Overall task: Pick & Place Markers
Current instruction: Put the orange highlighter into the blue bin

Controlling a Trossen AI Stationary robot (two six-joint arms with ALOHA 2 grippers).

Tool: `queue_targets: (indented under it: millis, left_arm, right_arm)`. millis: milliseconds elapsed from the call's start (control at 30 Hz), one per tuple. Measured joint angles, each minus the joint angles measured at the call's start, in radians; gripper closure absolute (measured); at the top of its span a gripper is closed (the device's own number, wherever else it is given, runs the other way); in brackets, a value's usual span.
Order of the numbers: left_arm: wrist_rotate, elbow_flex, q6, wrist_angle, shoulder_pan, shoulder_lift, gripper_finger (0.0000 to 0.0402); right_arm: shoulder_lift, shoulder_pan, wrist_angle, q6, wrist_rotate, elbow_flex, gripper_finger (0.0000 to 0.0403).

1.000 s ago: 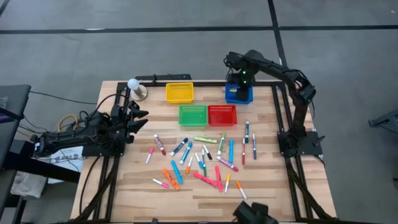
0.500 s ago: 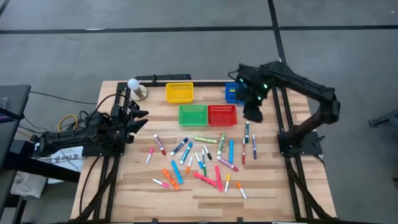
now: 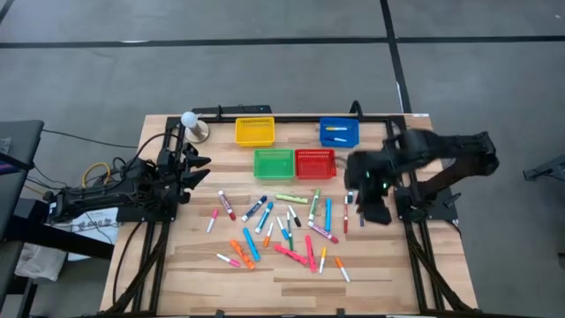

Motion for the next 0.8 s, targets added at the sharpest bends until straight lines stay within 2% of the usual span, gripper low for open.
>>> queue_targets:
  millis: [267,500,800]
  left_arm:
    - [0.0,0.0,0.0,0.003,0.0,0.0,0.0225]
    - [0.0,0.0,0.0,0.003,0.0,0.0,0.0225]
    - [0.0,0.0,0.0,0.003,0.0,0.0,0.0225]
  right_arm:
    - [0.086,0.235,0.062,0.304,0.208,0.0,0.029]
    - [0.199,0.35,0.078,0.531,0.222,-0.001,0.029]
    - [0.356,0.413,0.098,0.786,0.192,-0.001,0.029]
